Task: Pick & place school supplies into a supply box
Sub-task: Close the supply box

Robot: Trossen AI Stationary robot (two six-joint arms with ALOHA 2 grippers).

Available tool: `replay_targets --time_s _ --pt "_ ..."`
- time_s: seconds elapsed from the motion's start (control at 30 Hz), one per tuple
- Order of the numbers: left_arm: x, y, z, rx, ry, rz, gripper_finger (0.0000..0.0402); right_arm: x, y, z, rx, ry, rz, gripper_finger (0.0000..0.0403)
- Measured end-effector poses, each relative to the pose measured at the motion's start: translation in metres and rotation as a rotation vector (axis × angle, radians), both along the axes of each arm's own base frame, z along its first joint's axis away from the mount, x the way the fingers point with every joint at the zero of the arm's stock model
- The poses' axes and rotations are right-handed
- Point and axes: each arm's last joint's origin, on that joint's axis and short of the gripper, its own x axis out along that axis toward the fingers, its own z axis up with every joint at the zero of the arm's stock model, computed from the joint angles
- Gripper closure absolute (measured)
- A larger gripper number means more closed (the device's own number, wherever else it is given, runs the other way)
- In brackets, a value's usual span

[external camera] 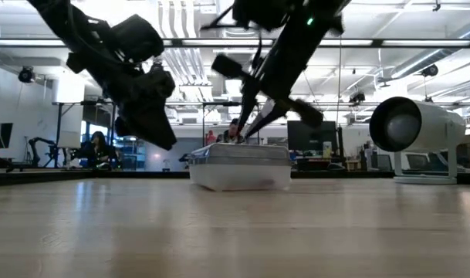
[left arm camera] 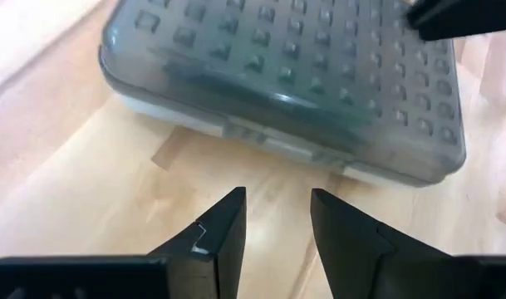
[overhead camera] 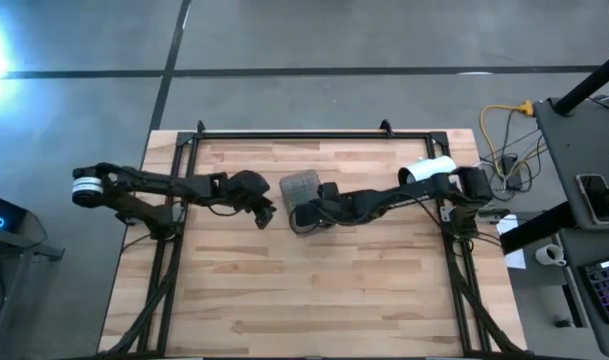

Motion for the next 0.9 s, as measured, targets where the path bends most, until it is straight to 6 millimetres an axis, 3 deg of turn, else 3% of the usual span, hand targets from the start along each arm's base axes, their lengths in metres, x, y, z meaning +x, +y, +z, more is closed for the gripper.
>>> replay_targets --time_s 0.3,0.9 --pt "0.015 0.004 -0.026 -0.053 0.006 0.041 0.0281 0.009 -0.010 -0.018 0.063 0.025 0.040 0.0344" --pt "0.052 0.020 -0.046 -0.016 -0.035 0.031 0.0281 0.005 -0.005 -0.012 0.081 0.054 0.098 0.0344"
